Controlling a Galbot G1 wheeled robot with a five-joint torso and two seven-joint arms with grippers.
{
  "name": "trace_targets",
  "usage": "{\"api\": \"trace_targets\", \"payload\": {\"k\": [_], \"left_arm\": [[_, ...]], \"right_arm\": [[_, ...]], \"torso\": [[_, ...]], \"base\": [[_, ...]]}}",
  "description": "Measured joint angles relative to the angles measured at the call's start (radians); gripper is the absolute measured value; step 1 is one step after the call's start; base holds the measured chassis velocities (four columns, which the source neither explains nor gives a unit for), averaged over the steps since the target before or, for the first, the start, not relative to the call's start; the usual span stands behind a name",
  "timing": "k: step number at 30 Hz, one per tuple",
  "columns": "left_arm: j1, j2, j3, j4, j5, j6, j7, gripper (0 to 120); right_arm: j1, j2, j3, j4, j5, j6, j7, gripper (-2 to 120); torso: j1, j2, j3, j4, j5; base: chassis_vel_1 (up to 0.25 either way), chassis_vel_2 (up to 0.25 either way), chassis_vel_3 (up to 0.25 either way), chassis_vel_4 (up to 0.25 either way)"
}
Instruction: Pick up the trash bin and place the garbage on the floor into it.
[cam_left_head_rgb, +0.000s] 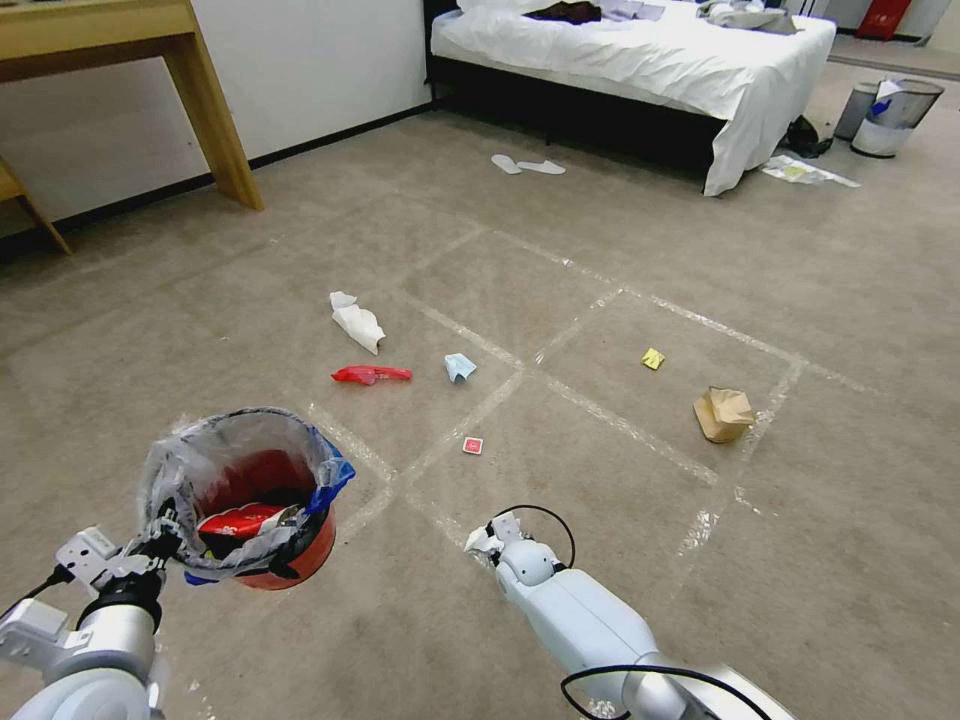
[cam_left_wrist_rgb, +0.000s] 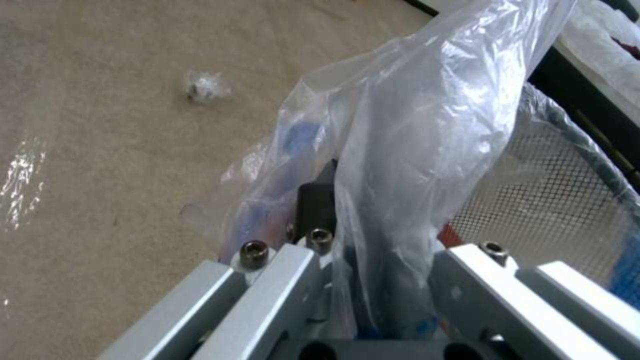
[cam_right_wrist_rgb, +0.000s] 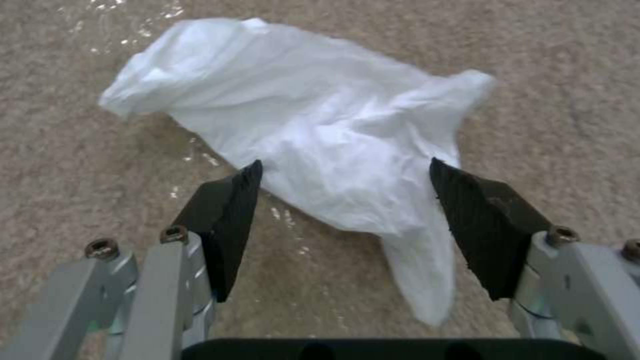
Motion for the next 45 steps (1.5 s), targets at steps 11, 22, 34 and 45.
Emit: {"api": "trace_targets", "payload": {"k": [11, 22, 34, 45], "left_arm": [[0.005, 0.000, 0.001, 0.005, 0.001, -0.004, 0.004, 4], [0.003, -0.003, 0.006, 0.012, 0.006, -0.008, 0.004, 4], [0.003, 0.003, 0.004, 0.002, 0.005, -0.007, 0.000, 4], [-0.015, 0.033, 0.017, 0.000, 0.001, 0.006, 0.000, 4]], "right_arm": [[0.001, 0.011, 0.023, -0.035, -0.036, 0.024, -0.023, 41], [-0.023, -0.024, 0.021, 0.023, -0.003, 0.007, -0.009, 1], [-0.124, -0.177, 0.043, 0.427, 0.133, 0.003, 0.050, 0], [-0.125, -0.274, 0.047, 0.902, 0.271, 0.159, -0.015, 0]], "torso": [[0.000, 0.000, 0.000, 0.0004, 0.0005], [0.000, 0.000, 0.000, 0.0000, 0.0000], [0.000, 0.000, 0.000, -0.0002, 0.0000], [0.000, 0.000, 0.000, -0.0001, 0.0001]], "base": [[0.000, 0.000, 0.000, 0.000], [0.000, 0.000, 0.000, 0.000], [0.000, 0.000, 0.000, 0.000], [0.000, 0.000, 0.000, 0.000]]}}
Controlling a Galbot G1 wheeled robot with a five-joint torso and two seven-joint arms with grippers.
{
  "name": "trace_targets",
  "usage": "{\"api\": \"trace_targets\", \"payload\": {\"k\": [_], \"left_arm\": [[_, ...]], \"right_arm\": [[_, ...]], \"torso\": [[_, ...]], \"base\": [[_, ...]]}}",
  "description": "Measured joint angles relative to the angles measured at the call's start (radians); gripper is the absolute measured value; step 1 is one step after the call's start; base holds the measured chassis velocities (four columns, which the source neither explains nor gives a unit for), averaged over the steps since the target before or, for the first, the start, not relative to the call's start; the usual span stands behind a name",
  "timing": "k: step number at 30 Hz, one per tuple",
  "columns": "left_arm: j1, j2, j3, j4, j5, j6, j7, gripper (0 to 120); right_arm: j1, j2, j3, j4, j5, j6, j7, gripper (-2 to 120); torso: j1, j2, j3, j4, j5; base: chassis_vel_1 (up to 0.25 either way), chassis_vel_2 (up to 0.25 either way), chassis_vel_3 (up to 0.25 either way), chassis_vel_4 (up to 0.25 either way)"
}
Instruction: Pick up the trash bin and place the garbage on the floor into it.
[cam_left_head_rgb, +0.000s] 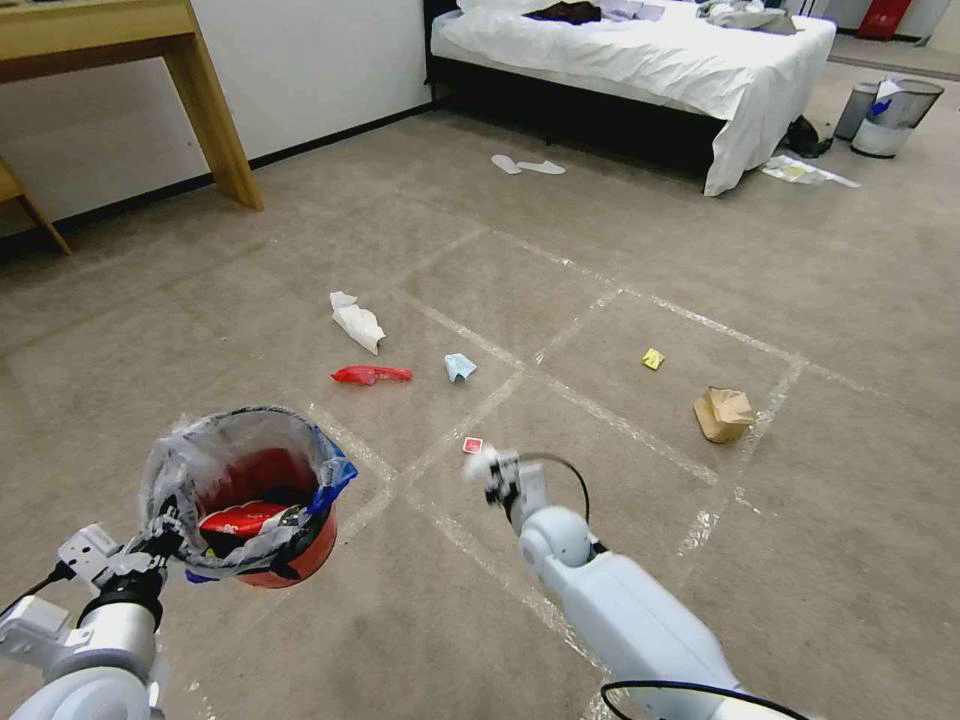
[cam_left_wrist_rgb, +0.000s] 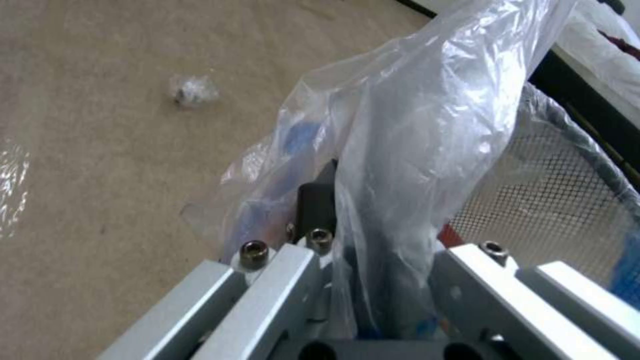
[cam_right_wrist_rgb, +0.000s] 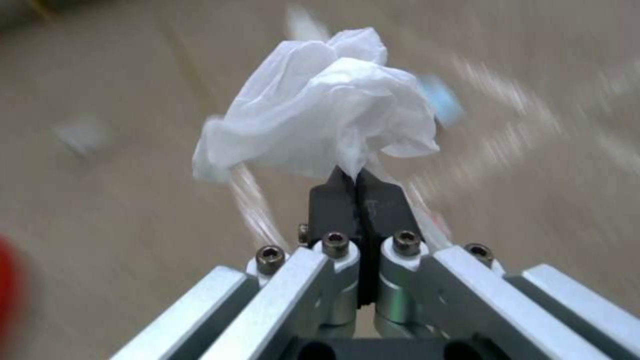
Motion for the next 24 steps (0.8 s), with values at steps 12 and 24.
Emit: {"api": "trace_targets", "payload": {"k": [12, 24], "left_arm": [[-0.045, 0.110, 0.011, 0.067, -0.039, 0.001, 0.039, 4], [-0.074, 0.157, 0.009, 0.086, -0.076, 0.011, 0.028, 4]], "right_arm": [[0.102, 0.000, -0.086, 0.277, 0.175, 0.121, -0.077, 0], [0.297, -0.013, -0.291, 0.339, 0.365, 0.068, -0.050, 0]], "torso": [[0.000, 0.000, 0.000, 0.0001, -0.0002], [0.000, 0.000, 0.000, 0.0001, -0.0002]], "base": [[0.000, 0.000, 0.000, 0.000], [0.000, 0.000, 0.000, 0.000]]}}
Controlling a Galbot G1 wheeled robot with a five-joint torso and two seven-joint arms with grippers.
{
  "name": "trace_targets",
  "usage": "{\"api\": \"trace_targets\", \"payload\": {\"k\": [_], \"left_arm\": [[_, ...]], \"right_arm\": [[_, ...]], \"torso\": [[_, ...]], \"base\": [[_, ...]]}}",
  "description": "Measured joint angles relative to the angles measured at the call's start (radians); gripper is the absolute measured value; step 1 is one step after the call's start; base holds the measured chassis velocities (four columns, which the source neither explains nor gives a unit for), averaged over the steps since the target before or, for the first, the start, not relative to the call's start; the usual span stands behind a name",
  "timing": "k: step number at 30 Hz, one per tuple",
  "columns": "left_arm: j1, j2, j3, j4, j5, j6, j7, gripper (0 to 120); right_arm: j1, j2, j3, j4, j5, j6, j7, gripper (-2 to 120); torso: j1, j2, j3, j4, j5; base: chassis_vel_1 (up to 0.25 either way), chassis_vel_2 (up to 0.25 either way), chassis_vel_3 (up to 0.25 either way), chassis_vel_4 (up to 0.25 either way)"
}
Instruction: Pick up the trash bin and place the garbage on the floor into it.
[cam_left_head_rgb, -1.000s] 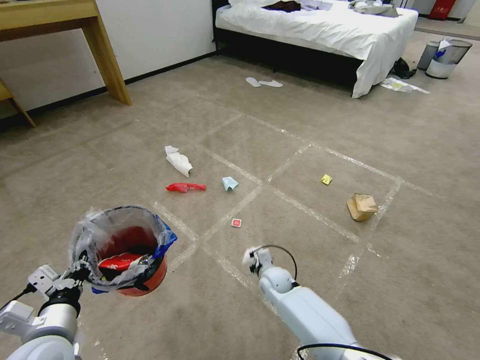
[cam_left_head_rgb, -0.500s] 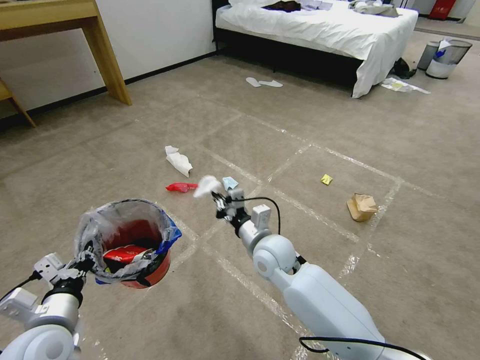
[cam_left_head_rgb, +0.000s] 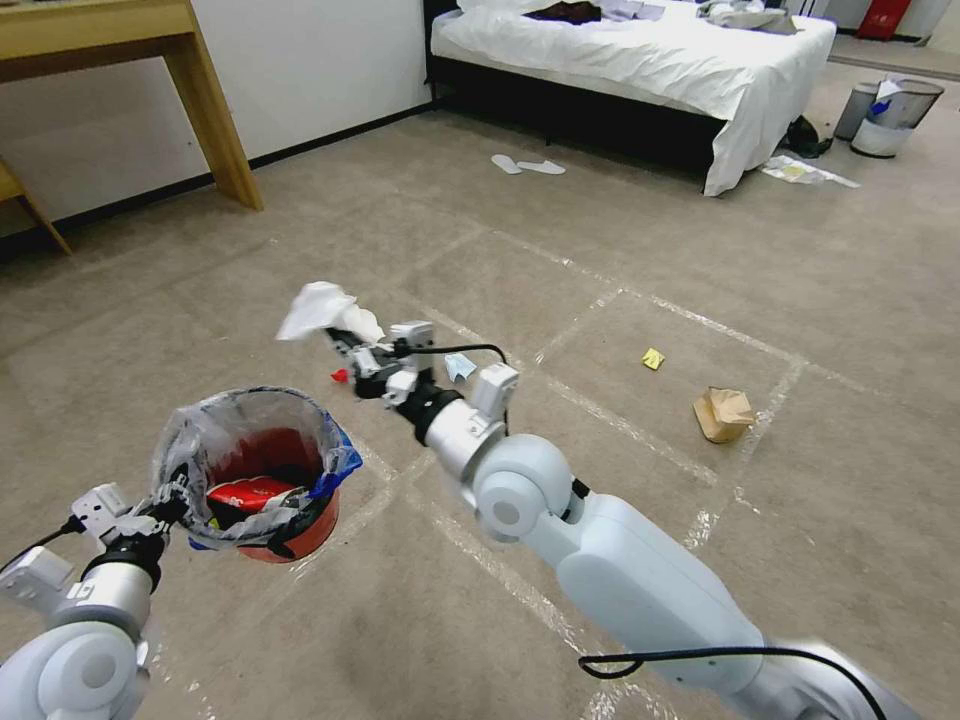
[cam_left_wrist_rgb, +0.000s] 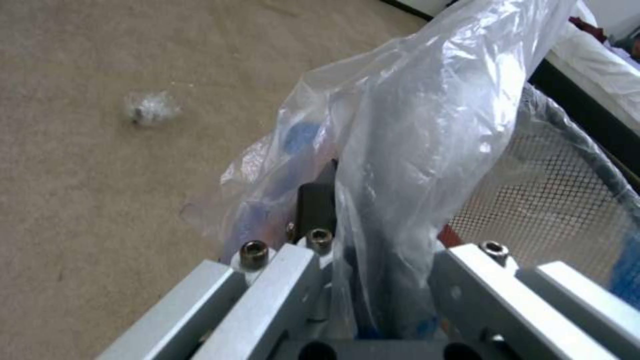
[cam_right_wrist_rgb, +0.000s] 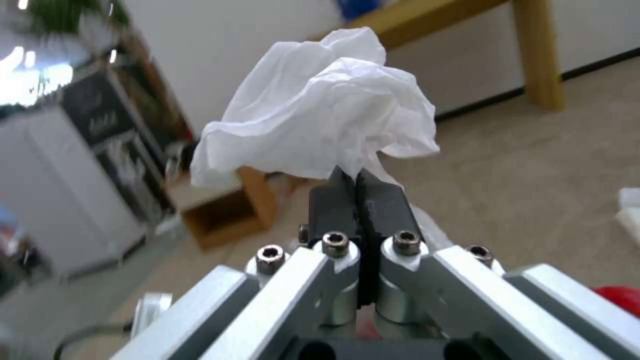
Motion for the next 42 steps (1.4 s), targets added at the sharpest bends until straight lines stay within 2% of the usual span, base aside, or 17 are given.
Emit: {"api": "trace_targets", "payload": {"k": [11, 17, 27, 29, 30, 32, 33, 35, 36, 39, 42], "left_arm": [[0.008, -0.018, -0.010, -0.030, -0.002, 0.000, -0.001, 4], [0.011, -0.027, -0.012, -0.039, -0.002, 0.000, -0.004, 4], [0.013, -0.030, -0.014, -0.038, -0.001, 0.000, -0.006, 4], [0.013, -0.031, -0.014, -0.037, 0.000, -0.001, -0.007, 4], [0.013, -0.031, -0.014, -0.037, 0.000, -0.001, -0.007, 4], [0.013, -0.031, -0.014, -0.037, 0.000, -0.002, -0.007, 4], [0.013, -0.031, -0.014, -0.037, 0.000, -0.002, -0.007, 4], [0.014, -0.031, -0.014, -0.036, 0.000, -0.003, -0.007, 4], [0.014, -0.031, -0.014, -0.036, 0.000, -0.003, -0.007, 4], [0.016, -0.034, -0.014, -0.036, 0.001, -0.004, -0.007, 4], [0.017, -0.035, -0.014, -0.036, 0.001, -0.004, -0.007, 4]], "right_arm": [[0.158, 0.063, -0.206, -0.146, -0.046, -0.039, 0.036, 0], [0.181, 0.082, -0.249, -0.211, -0.071, -0.046, 0.036, 0], [0.175, 0.090, -0.283, -0.227, -0.087, -0.050, 0.038, 0], [0.171, 0.084, -0.289, -0.224, -0.092, -0.054, 0.039, 8], [0.171, 0.084, -0.289, -0.224, -0.092, -0.054, 0.039, 8], [0.170, 0.082, -0.291, -0.223, -0.097, -0.054, 0.042, 19], [0.170, 0.082, -0.291, -0.223, -0.097, -0.054, 0.042, 19], [0.168, 0.078, -0.292, -0.219, -0.101, -0.054, 0.043, 30], [0.168, 0.078, -0.292, -0.219, -0.101, -0.054, 0.043, 30], [0.165, 0.076, -0.291, -0.213, -0.103, -0.054, 0.044, 45], [0.163, 0.076, -0.289, -0.212, -0.103, -0.054, 0.044, 50]], "torso": [[0.000, 0.000, 0.000, 0.0000, 0.0000], [0.000, 0.000, 0.000, -0.0001, 0.0000], [0.000, 0.000, 0.000, -0.0001, 0.0001], [0.000, 0.000, 0.000, -0.0001, 0.0001], [0.000, 0.000, 0.000, -0.0001, 0.0001], [0.000, 0.000, 0.000, -0.0001, 0.0001], [0.000, 0.000, 0.000, -0.0001, 0.0001], [0.000, 0.000, 0.000, -0.0001, 0.0001], [0.000, 0.000, 0.000, -0.0001, 0.0001], [0.000, 0.000, 0.000, -0.0001, 0.0001], [0.000, 0.000, 0.000, -0.0001, 0.0001]], "base": [[0.000, 0.000, 0.000, 0.000], [0.000, 0.000, 0.000, 0.000], [0.000, 0.000, 0.000, 0.000], [0.000, 0.000, 0.000, 0.000], [0.000, 0.000, 0.000, 0.000], [0.000, 0.000, 0.000, 0.000], [0.000, 0.000, 0.000, 0.000], [0.000, 0.000, 0.000, 0.000], [0.000, 0.000, 0.000, 0.000], [0.000, 0.000, 0.000, 0.000], [0.000, 0.000, 0.000, 0.000]]}}
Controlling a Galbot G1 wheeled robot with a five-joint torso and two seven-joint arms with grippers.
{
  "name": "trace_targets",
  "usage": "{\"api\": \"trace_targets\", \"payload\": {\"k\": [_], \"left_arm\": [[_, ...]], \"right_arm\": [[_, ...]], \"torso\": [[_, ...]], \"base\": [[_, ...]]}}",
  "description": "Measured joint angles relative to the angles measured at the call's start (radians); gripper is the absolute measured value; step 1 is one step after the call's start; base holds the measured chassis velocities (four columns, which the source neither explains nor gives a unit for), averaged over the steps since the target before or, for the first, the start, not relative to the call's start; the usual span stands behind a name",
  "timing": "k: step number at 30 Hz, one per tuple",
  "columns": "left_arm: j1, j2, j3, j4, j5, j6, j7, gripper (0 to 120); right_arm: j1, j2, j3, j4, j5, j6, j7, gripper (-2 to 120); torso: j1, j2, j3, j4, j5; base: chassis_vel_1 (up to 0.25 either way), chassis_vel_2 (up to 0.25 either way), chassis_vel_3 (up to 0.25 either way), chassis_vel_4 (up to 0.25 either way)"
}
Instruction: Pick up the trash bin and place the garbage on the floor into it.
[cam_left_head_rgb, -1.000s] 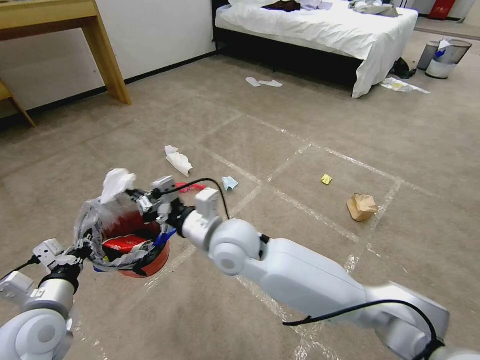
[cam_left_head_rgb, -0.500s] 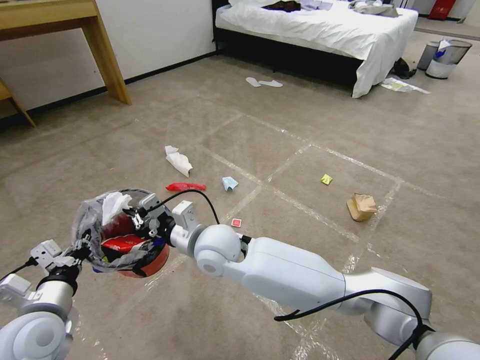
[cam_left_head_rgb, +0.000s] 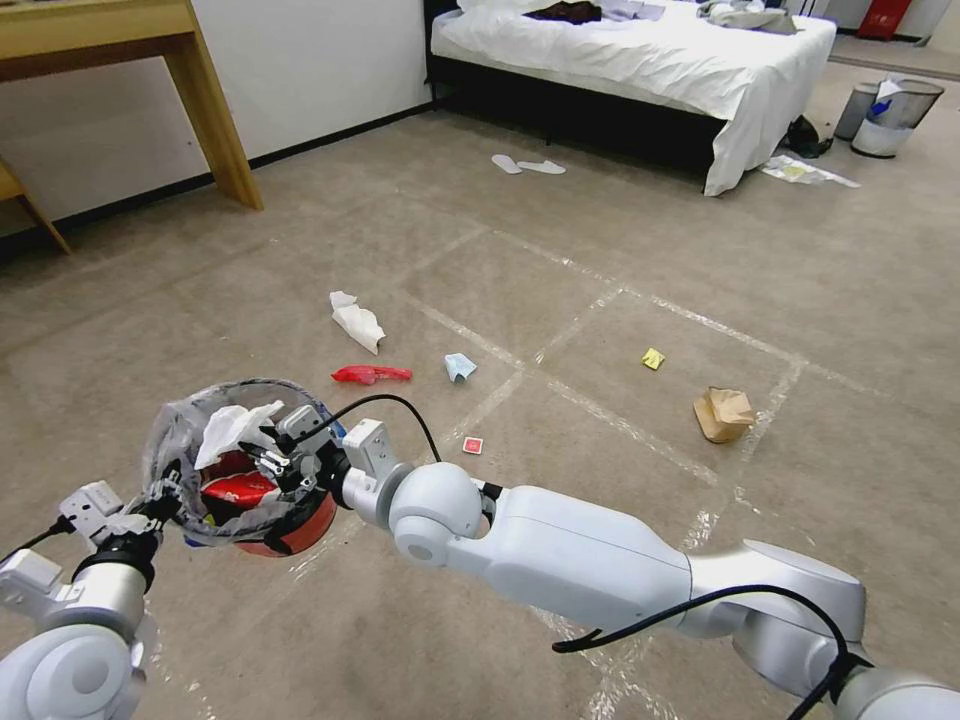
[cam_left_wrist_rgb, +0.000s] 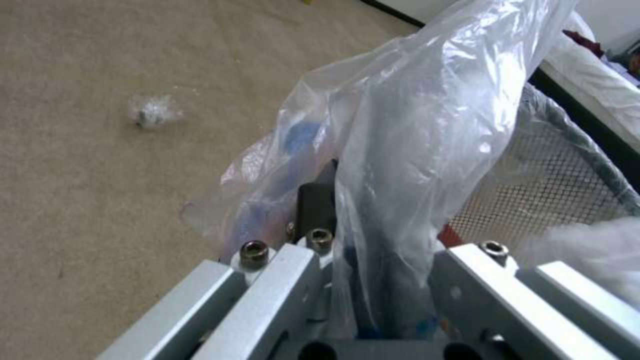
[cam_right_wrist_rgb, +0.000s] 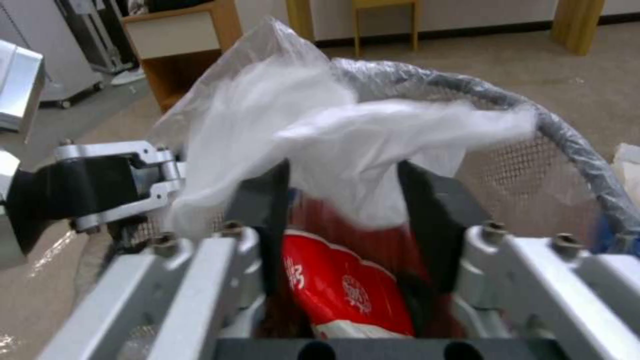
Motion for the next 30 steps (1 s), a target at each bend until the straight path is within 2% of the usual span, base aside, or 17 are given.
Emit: {"api": "trace_targets", "payload": {"k": [3, 6, 9, 13, 30], "left_arm": [[0.005, -0.001, 0.000, 0.000, 0.001, -0.001, 0.000, 4], [0.006, -0.001, -0.001, -0.001, 0.001, -0.002, 0.000, 4], [0.009, -0.001, -0.004, -0.004, 0.000, -0.003, 0.000, 4], [0.010, -0.002, -0.005, -0.004, 0.000, -0.003, 0.001, 4], [0.009, -0.005, -0.008, -0.002, 0.000, -0.004, 0.001, 4]], "right_arm": [[-0.005, 0.001, 0.006, 0.002, -0.003, -0.003, 0.005, 67], [-0.006, 0.001, 0.006, 0.002, -0.005, -0.003, 0.007, 71], [-0.009, 0.001, 0.011, 0.003, -0.008, -0.009, 0.015, 90], [-0.014, -0.001, 0.019, 0.014, -0.008, -0.009, 0.019, 98], [-0.057, -0.011, 0.109, 0.071, 0.011, 0.035, 0.011, 100]], "torso": [[0.000, 0.000, 0.000, 0.0000, 0.0000], [0.000, 0.000, 0.000, 0.0000, 0.0000], [0.000, 0.000, 0.000, 0.0000, 0.0000], [0.000, 0.000, 0.000, 0.0000, 0.0000], [0.000, 0.000, 0.000, 0.0000, 0.0000]], "base": [[0.000, 0.000, 0.000, 0.000], [0.000, 0.000, 0.000, 0.000], [0.000, 0.000, 0.000, 0.000], [0.000, 0.000, 0.000, 0.000], [0.000, 0.000, 0.000, 0.000]]}}
